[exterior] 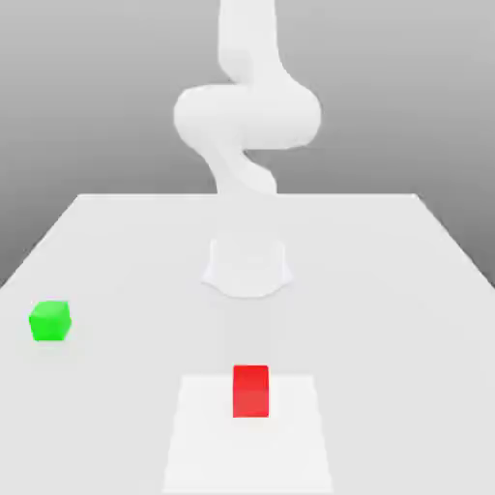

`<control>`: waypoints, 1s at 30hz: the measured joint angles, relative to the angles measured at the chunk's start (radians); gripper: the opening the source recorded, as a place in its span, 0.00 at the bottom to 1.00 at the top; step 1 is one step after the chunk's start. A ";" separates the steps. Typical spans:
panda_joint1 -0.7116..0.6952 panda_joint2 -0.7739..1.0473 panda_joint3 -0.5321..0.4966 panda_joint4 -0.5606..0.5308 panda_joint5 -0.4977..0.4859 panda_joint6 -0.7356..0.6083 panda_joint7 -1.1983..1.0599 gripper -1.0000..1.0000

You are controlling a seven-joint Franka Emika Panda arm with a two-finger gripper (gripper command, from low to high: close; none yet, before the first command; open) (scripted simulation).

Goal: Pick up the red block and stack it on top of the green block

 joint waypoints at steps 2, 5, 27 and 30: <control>0.000 0.071 0.002 -0.054 -0.001 0.048 0.001 0.50; -0.001 0.176 0.004 -0.132 -0.002 0.119 0.002 0.50; 0.009 0.928 0.002 -0.460 -0.007 0.667 0.008 0.00; 0.009 0.928 0.002 -0.459 -0.010 0.667 0.010 0.00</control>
